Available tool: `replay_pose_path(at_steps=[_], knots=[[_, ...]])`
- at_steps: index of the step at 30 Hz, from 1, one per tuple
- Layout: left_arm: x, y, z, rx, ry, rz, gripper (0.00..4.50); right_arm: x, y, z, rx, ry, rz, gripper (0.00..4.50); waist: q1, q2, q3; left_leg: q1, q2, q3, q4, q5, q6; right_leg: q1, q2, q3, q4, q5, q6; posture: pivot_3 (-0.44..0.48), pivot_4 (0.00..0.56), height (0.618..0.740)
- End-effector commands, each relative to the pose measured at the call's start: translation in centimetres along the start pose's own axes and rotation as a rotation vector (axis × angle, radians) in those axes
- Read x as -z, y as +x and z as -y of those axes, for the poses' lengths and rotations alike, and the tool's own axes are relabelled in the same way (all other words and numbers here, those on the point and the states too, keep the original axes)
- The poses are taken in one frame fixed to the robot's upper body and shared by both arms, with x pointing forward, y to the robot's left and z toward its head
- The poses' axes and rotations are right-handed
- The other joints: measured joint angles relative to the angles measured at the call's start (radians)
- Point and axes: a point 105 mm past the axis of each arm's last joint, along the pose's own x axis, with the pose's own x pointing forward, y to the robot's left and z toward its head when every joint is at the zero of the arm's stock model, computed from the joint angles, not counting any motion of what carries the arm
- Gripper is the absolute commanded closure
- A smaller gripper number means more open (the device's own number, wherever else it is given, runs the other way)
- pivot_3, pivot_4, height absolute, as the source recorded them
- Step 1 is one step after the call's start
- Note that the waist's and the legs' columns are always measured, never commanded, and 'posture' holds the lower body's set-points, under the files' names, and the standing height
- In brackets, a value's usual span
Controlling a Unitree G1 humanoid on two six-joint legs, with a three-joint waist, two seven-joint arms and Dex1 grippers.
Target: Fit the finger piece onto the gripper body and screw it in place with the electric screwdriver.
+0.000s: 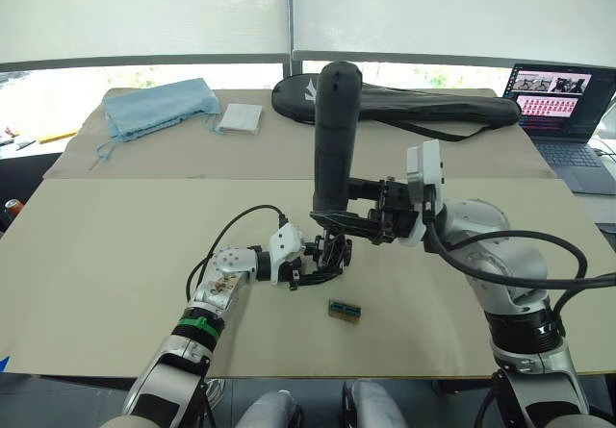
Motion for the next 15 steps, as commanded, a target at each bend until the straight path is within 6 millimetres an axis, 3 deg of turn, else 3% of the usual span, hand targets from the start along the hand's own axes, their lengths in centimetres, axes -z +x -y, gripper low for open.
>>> replay_pose_path(at_steps=[1, 15], knots=[[0.5, 0.5, 0.7, 0.021, -0.013, -0.02, 2.2, 0.3, 0.0, -0.1, 0.007, 0.001, -0.021, 2.58, 0.0, 0.0, 0.0, 0.0, 0.0, 0.0, 0.0, 0.0, 0.0, 0.0, 0.0, 0.0, 0.0, 0.0, 0.0, 0.0, 0.15, 0.74], [0.7, 0.3, 0.7, 0.025, -0.022, -0.028, 2.2, 2.0, 0.1, 0.1, 0.041, 0.045, -0.041, 2.58, -0.001, 0.0, -0.002, 0.002, 0.0, 0.0, 0.0, 0.0, 0.0, 0.002, 0.0, 0.0, 0.0, 0.0, 0.0, 0.0, 0.15, 0.74]])
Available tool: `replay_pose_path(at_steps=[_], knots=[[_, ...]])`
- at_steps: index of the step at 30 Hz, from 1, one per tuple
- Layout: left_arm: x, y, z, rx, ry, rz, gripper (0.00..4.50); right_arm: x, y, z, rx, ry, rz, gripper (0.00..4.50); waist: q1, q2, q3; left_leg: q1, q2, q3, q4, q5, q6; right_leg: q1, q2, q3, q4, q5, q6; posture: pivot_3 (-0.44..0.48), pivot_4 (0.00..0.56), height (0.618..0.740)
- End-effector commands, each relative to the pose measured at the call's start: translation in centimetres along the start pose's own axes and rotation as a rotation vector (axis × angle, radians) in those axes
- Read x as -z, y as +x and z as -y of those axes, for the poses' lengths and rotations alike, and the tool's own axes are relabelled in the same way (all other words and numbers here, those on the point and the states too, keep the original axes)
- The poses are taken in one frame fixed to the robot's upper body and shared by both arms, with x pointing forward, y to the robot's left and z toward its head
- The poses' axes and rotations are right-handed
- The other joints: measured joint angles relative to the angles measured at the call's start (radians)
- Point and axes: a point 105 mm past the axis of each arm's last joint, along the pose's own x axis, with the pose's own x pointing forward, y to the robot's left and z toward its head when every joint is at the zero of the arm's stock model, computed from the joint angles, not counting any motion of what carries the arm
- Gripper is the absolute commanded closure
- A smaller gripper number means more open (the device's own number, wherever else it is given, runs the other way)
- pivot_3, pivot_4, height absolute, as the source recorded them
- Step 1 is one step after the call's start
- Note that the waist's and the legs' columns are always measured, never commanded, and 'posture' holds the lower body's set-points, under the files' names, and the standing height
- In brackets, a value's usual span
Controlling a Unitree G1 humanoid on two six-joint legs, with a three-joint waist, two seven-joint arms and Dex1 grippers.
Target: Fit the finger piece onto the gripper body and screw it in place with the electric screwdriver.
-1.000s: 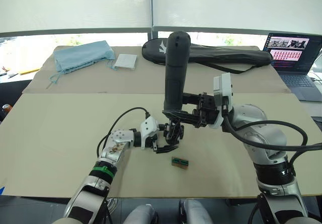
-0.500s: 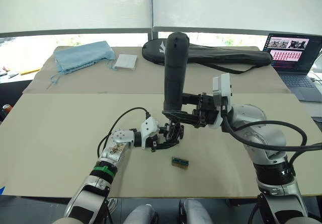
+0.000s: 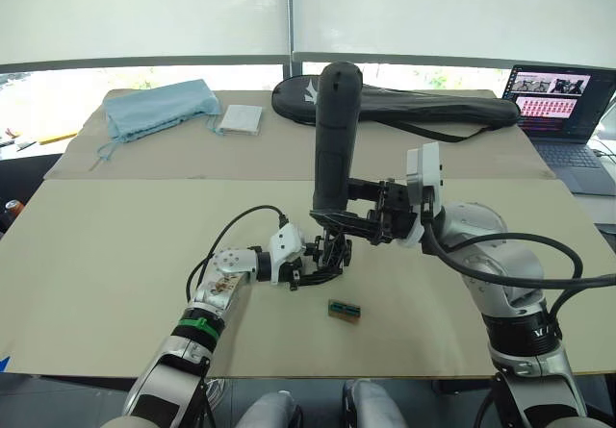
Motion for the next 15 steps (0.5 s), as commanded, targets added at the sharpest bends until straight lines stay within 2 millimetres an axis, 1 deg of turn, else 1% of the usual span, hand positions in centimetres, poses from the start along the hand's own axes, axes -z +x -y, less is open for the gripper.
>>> replay_pose_path(at_steps=[1, 11, 15], knots=[[0.6, 0.3, 0.6, 0.025, -0.019, -0.026, 2.2, 1.6, 0.1, 0.0, 0.012, 0.036, -0.046, 2.58, 0.0, 0.0, 0.0, 0.0, 0.0, 0.0, 0.0, 0.0, 0.0, 0.0, 0.0, 0.0, 0.0, 0.0, 0.0, 0.0, 0.15, 0.74], [0.7, 0.3, 0.7, 0.024, -0.028, -0.027, 2.2, 2.3, 0.5, 0.1, 0.014, 0.058, -0.067, 2.58, -0.001, 0.0, -0.002, 0.001, 0.0, 0.0, 0.0, 0.0, 0.0, 0.0, 0.0, 0.0, 0.0, 0.0, 0.0, 0.0, 0.15, 0.74], [0.7, 0.3, 0.7, 0.023, -0.03, -0.027, 2.2, 2.9, 0.4, 0.0, 0.02, 0.075, -0.099, 2.58, -0.001, 0.0, -0.004, 0.002, 0.0, 0.0, 0.0, 0.0, 0.0, 0.001, 0.0, 0.0, 0.0, 0.0, 0.0, 0.0, 0.15, 0.74]])
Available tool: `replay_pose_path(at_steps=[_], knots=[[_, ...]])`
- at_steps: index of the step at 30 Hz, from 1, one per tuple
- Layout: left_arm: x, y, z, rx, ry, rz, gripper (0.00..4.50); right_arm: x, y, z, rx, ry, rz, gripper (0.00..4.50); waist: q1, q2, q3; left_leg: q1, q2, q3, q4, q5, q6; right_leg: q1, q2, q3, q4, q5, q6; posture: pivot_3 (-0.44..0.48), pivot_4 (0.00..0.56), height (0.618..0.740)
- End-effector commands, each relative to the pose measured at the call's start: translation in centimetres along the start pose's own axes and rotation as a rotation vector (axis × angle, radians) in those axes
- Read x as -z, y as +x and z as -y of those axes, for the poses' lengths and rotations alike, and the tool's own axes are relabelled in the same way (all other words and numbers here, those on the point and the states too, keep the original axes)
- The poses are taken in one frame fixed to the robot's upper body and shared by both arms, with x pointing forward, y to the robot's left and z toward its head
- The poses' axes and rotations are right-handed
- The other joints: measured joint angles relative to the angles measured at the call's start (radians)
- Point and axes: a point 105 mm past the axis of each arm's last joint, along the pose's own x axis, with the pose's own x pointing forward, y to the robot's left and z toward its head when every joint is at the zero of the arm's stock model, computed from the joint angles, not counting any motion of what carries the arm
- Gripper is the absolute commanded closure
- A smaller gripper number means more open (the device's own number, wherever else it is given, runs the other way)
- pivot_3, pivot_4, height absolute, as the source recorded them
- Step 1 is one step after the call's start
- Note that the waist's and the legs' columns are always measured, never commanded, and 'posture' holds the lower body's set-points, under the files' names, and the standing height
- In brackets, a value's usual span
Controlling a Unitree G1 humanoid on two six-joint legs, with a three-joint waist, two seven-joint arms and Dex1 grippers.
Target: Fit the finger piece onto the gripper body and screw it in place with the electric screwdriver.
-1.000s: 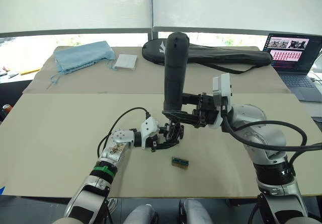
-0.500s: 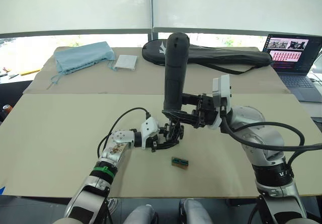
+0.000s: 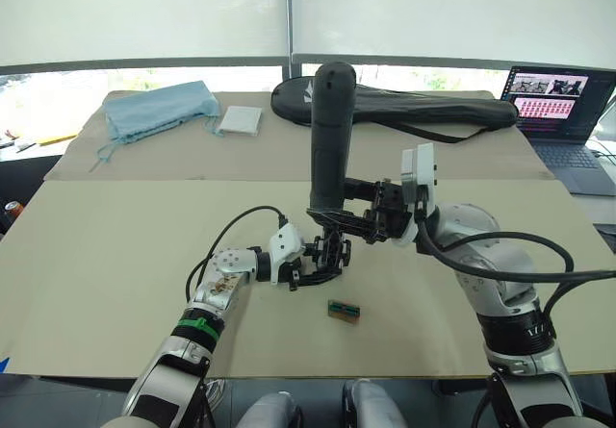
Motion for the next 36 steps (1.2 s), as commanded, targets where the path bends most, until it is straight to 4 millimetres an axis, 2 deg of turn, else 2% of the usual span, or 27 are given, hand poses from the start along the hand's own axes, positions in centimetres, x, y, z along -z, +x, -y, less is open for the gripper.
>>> replay_pose_path(at_steps=[1, 20, 31, 36], knots=[[0.6, 0.3, 0.7, 0.024, -0.014, -0.02, 2.2, 2.6, -0.2, -0.1, 0.01, 0.06, -0.108, 2.58, 0.0, 0.0, -0.001, 0.0, 0.0, 0.0, 0.0, 0.0, 0.0, 0.0, 0.0, 0.0, 0.0, 0.0, 0.0, 0.0, 0.15, 0.74], [0.8, 0.3, 0.7, 0.017, -0.02, -0.019, 2.2, 4.3, 0.0, -0.4, 0.02, 0.103, -0.228, 2.58, 0.0, -0.002, -0.017, 0.001, 0.0, 0.0, -0.002, 0.0, 0.0, 0.0, 0.0, 0.001, -0.001, 0.0, 0.0, 0.0, 0.15, 0.74], [1.0, 0.3, 0.7, 0.013, -0.022, -0.022, 2.2, 4.2, 0.0, -0.3, 0.022, 0.102, -0.231, 2.58, 0.0, -0.002, -0.019, 0.001, 0.0, 0.0, -0.002, 0.0, 0.0, 0.001, 0.0, 0.001, -0.001, 0.0, 0.0, 0.0, 0.15, 0.74], [1.1, 0.2, 0.7, 0.011, -0.024, -0.026, 2.2, 3.4, 0.0, -0.2, 0.018, 0.095, -0.208, 2.58, 0.0, -0.002, -0.019, 0.001, 0.0, 0.0, -0.002, 0.0, 0.0, 0.001, 0.0, 0.001, -0.001, 0.0, 0.0, 0.0, 0.15, 0.74]])
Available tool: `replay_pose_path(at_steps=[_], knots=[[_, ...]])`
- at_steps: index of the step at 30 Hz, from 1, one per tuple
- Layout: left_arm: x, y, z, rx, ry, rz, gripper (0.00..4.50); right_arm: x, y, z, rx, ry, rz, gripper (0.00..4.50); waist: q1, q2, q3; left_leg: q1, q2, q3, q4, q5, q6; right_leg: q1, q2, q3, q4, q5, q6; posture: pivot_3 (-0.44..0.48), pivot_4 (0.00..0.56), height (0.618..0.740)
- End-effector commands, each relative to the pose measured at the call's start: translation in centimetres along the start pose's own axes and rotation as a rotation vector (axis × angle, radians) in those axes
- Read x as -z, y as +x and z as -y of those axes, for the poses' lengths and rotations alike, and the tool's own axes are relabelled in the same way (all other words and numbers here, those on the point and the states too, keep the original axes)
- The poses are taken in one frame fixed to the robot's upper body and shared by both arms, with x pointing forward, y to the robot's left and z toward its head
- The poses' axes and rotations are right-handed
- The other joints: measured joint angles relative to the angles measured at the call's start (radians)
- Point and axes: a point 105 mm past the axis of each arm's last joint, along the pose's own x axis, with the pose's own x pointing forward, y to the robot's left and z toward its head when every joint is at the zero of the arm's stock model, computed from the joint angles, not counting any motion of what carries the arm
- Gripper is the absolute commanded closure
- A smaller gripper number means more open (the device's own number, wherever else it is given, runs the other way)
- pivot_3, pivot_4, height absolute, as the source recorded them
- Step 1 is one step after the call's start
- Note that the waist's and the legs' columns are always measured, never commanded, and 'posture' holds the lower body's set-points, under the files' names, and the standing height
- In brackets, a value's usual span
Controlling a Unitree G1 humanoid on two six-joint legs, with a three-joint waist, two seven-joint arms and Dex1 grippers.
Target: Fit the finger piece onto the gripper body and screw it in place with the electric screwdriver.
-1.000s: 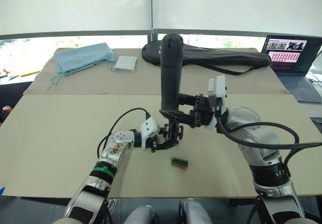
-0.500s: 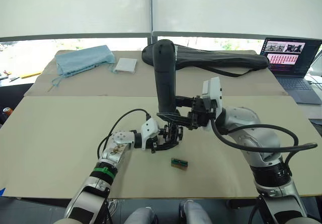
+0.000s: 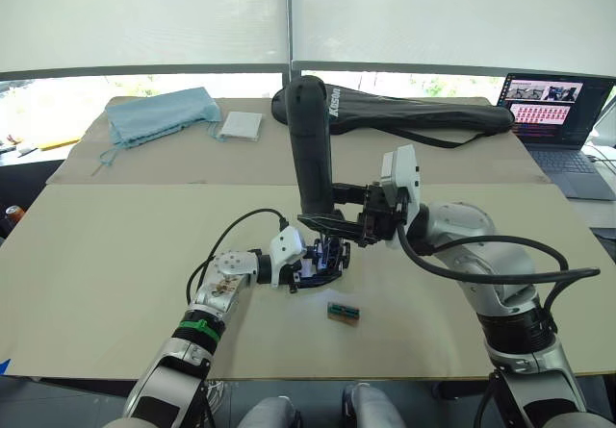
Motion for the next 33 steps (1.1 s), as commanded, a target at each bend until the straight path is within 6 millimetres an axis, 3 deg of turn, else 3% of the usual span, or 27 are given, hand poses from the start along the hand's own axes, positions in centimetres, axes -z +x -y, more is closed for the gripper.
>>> replay_pose_path(at_steps=[1, 7, 13, 25, 26, 28, 29, 33], knots=[[0.7, 0.1, 0.6, 0.019, -0.019, -0.013, 2.2, 2.3, -0.4, 0.1, 0.006, 0.076, -0.093, 2.58, 0.0, 0.0, 0.0, 0.0, 0.0, 0.0, 0.0, 0.0, 0.0, 0.0, 0.0, 0.0, 0.0, 0.0, 0.0, 0.0, 0.15, 0.74], [1.0, 0.1, 0.7, 0.013, -0.024, -0.021, 2.2, -1.8, -0.1, 0.2, -0.032, -0.021, 0.034, 2.58, 0.0, 0.0, 0.0, -0.001, 0.0, 0.0, 0.0, 0.0, 0.0, -0.001, 0.0, 0.0, 0.0, 0.0, 0.0, 0.0, 0.15, 0.74], [1.5, 0.1, 0.5, -0.005, -0.04, -0.047, 2.2, -5.6, -0.6, -1.2, -0.142, -0.076, 0.162, 2.58, 0.0, 0.0, 0.0, -0.004, 0.0, 0.0, 0.0, 0.0, 0.0, -0.003, 0.0, 0.0, -0.001, 0.0, 0.0, 0.0, 0.15, 0.74], [1.8, -0.2, 0.1, -0.037, -0.073, -0.066, 2.2, -7.3, -1.4, -1.8, -0.202, -0.114, 0.227, 2.58, 0.0, 0.0, 0.0, -0.003, 0.0, 0.0, 0.001, 0.0, 0.0, -0.002, 0.0, 0.001, 0.0, 0.0, 0.0, 0.0, 0.15, 0.74], [1.7, -0.2, 0.0, -0.039, -0.07, -0.064, 1.15, -7.6, -1.4, -2.0, -0.213, -0.115, 0.24, 2.58, 0.0, 0.0, 0.0, -0.003, 0.0, 0.0, 0.001, 0.0, 0.0, -0.002, 0.0, 0.001, 0.0, 0.0, 0.0, 0.0, 0.15, 0.74], [1.7, -0.7, -0.1, -0.047, -0.06, -0.066, 0.28, -8.3, -1.7, -2.7, -0.246, -0.114, 0.275, 2.58, 0.0, 0.0, 0.0, -0.003, 0.0, 0.0, 0.0, 0.0, 0.0, -0.002, 0.0, 0.001, 0.0, 0.0, 0.0, 0.0, 0.15, 0.74], [1.6, -1.1, -0.2, -0.05, -0.066, -0.062, 0.04, -8.6, -1.8, -3.0, -0.26, -0.104, 0.283, 2.58, -0.001, 0.0, 0.0, -0.004, 0.0, 0.0, 0.0, 0.0, 0.0, -0.002, 0.0, 0.001, 0.0, 0.0, 0.0, 0.0, 0.15, 0.74], [1.7, -3.3, -0.3, -0.08, -0.049, -0.061, 0.04, -8.9, -2.7, -3.6, -0.256, -0.096, 0.268, 2.58, -0.012, 0.0, 0.001, -0.003, 0.0, 0.0, -0.001, 0.0, 0.0, -0.003, 0.0, 0.001, 0.0, 0.0, 0.0, 0.0, 0.15, 0.74]])
